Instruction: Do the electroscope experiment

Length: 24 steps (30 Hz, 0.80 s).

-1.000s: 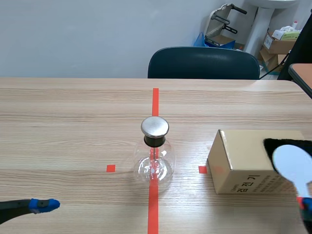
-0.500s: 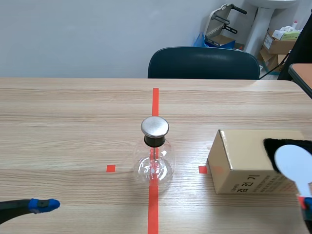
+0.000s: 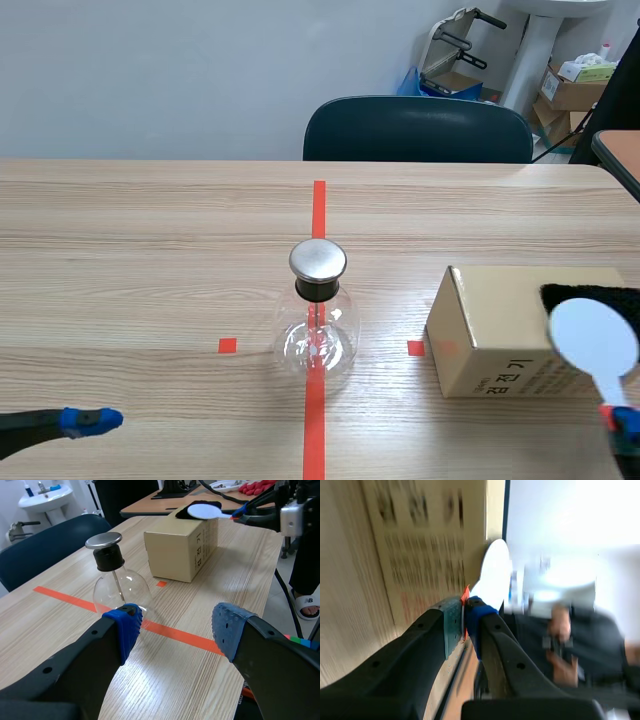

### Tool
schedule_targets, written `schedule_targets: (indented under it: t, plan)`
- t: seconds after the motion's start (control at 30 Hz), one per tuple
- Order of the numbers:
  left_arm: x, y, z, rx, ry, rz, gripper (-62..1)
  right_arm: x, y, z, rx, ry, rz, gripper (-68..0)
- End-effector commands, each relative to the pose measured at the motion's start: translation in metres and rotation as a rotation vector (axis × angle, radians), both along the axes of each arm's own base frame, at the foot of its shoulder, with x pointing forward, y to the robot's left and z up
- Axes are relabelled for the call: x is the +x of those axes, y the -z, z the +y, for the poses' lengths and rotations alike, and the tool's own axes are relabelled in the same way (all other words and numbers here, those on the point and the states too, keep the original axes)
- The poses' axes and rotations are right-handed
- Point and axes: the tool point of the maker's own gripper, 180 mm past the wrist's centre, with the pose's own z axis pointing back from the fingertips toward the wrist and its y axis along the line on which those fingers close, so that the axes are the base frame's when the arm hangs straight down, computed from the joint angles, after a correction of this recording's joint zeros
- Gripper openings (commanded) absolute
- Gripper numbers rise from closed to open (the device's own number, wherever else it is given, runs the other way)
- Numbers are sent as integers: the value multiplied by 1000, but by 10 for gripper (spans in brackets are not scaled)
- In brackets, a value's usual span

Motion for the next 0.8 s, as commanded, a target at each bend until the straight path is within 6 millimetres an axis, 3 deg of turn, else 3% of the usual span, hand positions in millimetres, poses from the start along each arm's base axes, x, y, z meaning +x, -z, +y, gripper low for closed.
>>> schedule_targets:
  t: [0.0, 0.2, 0.3, 0.43, 0.5, 0.57, 0.7, 0.77]
  plan:
    - [2, -10, -5, -35, 2, -18, -272, 2, -9, -6, -26, 13, -51, -656]
    - [2, -10, -5, -36, 2, -18, -272, 10, -11, -56, -72, 292, -63, -656]
    - [2, -10, -5, -36, 2, -18, -272, 9, -10, -51, -72, 261, -59, -656]
    - [2, -10, -5, -36, 2, -18, -272, 4, -8, -12, -38, 45, -49, -656]
    - [2, -10, -5, -36, 2, -18, -272, 2, -8, -5, -31, 10, -48, -656]
    - [2, -10, -5, -36, 2, -18, -272, 4, -9, -14, -35, 63, -52, -656]
    - [2, -10, -5, -36, 2, -18, -272, 9, -10, -53, -70, 273, -61, -656]
    - [2, -10, -5, -36, 2, -18, -272, 10, -11, -58, -75, 301, -62, -656]
